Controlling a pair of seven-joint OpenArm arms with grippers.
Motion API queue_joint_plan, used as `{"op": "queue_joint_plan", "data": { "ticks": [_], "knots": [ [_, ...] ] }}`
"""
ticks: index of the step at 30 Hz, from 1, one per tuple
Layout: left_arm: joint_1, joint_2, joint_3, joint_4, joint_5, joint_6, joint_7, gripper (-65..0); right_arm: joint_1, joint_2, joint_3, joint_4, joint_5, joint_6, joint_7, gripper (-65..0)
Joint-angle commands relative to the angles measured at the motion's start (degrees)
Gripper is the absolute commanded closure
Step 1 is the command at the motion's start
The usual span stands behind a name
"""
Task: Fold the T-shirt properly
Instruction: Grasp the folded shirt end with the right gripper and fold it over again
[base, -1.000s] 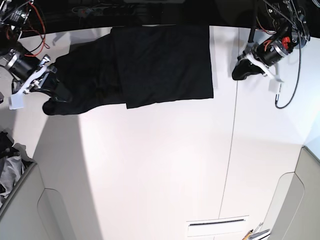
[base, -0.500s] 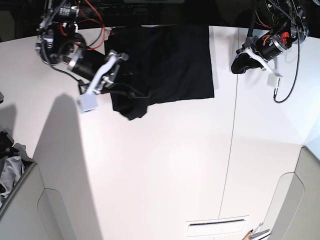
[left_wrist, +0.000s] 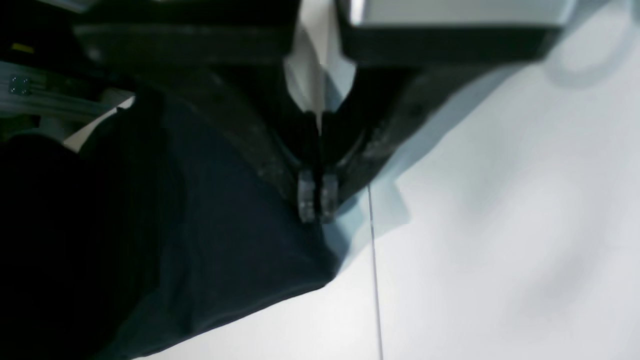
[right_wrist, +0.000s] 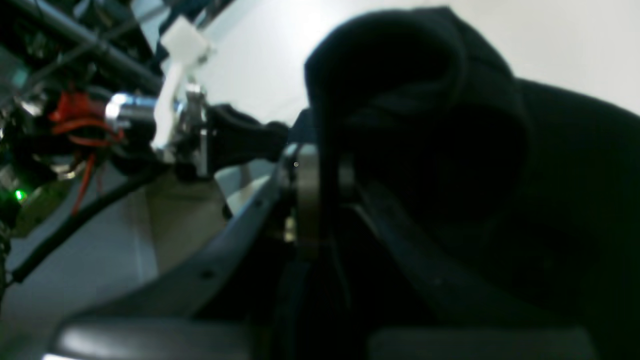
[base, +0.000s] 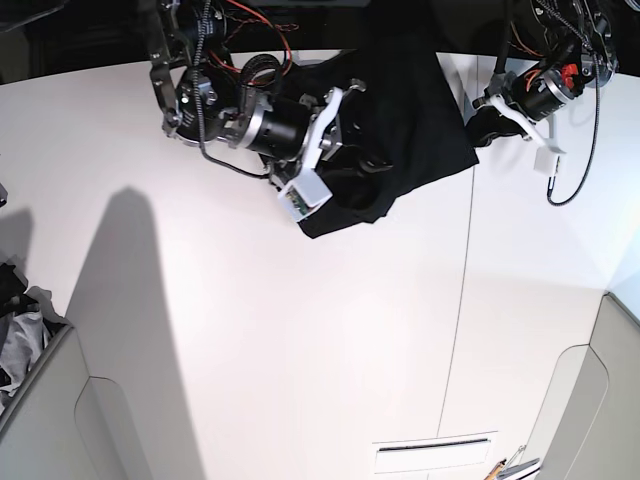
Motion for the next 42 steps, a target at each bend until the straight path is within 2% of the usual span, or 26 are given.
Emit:
{"op": "queue_joint_plan", "data": {
  "ticks": [1,12,16,18,25,32,37,42],
  "knots": [
    [-0.11,-0.61,-0.22,1.05,-1.22,-0.54,-0.39,0.0,0.85,-0.26,-1.16,0.0,1.05,0.59,1.81,0.0],
    [-0.11,-0.61,-0.22,1.05,-1.22,-0.54,-0.42,0.0,1.18,-0.39,-9.35,-4.5,1.14,0.59,2.34,0.0],
    [-0.11,-0.61,-0.22,1.05,-1.22,-0.54,-0.42,0.0,1.18,-1.49,-9.81,-4.5,1.18,0.59,2.47,-21.0],
    [-0.11,-0.61,-0.22,1.05,-1.22,-0.54,-0.42,0.0,1.18,-2.54,-9.81,-4.5,1.18,0.59,2.47,-26.0],
    [-0.11,-0.61,1.22,1.05,-1.2,-0.54,-0.42,0.0,1.2,-6.05,-9.81,-4.5,4.52,0.63,2.43,-26.5],
    [-0.5,-0.68,3.74,1.07,-1.22,-0.54,-1.38,0.0,2.75,-6.71,-9.79,-4.48,6.27,0.66,2.38,-26.5],
    [-1.68,-3.54,2.12,1.07,-1.27,-0.54,-3.3,0.0,6.93,-6.71,-9.73,-4.39,3.69,0.66,1.36,-26.5],
    [-3.13,-5.6,-3.61,1.07,-2.25,-0.54,-3.5,0.0,11.98,-6.67,-9.2,-4.39,-0.9,0.63,-1.73,-26.3]
  ]
}}
